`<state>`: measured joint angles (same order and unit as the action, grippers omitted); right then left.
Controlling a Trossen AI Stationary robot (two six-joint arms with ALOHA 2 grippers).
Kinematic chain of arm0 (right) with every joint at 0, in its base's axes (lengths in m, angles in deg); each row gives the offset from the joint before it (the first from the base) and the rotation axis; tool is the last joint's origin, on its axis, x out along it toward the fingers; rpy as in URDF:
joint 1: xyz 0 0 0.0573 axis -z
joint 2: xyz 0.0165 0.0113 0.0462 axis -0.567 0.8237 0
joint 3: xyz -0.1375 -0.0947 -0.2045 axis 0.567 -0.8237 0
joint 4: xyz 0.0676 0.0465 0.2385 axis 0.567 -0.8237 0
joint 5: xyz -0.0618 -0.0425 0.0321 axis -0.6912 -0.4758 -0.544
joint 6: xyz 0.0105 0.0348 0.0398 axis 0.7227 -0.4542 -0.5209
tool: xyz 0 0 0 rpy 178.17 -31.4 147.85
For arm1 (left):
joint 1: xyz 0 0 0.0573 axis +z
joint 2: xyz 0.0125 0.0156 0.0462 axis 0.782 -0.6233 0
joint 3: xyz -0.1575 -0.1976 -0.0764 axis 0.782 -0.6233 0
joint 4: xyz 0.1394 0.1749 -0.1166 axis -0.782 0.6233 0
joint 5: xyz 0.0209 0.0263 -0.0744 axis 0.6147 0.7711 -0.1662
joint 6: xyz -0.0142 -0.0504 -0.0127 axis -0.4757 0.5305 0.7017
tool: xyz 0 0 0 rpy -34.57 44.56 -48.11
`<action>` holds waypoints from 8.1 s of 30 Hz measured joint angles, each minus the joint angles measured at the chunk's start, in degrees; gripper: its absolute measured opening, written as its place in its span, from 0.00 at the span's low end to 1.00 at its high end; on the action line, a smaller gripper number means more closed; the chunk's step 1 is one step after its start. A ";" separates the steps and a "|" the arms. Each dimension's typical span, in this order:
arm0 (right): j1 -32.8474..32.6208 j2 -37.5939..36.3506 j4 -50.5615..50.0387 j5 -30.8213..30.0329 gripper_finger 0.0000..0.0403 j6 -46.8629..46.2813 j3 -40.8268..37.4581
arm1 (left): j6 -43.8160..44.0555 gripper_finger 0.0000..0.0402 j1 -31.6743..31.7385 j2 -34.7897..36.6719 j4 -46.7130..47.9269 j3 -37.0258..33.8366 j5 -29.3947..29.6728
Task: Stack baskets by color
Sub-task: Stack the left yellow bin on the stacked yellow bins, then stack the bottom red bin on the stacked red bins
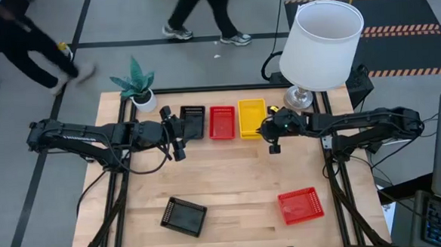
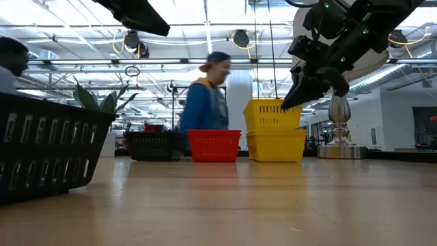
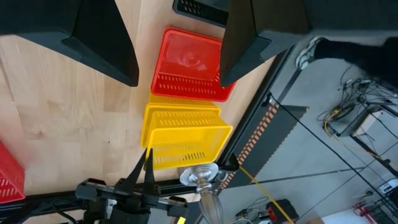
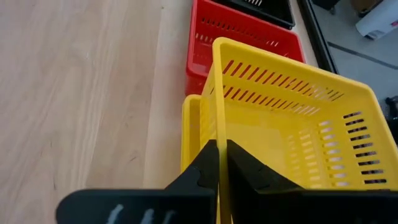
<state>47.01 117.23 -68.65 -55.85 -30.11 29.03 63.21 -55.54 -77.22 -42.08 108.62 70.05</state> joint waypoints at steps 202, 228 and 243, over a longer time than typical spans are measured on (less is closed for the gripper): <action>-61.28 20.97 -26.14 10.40 0.02 -57.69 20.06 | 16.14 0.57 -21.07 -0.03 -7.10 -9.66 -1.62; -53.01 17.15 -37.75 -7.87 0.00 -18.69 31.82 | -0.16 0.57 -21.07 -12.81 -19.02 -3.64 -1.80; -36.75 9.97 -34.96 -7.72 0.01 24.56 31.97 | -9.85 0.57 -22.41 -19.99 -3.65 15.27 -6.12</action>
<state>10.26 127.20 -103.61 -63.58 -5.55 61.00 53.36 -77.95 -97.21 -45.72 123.88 63.93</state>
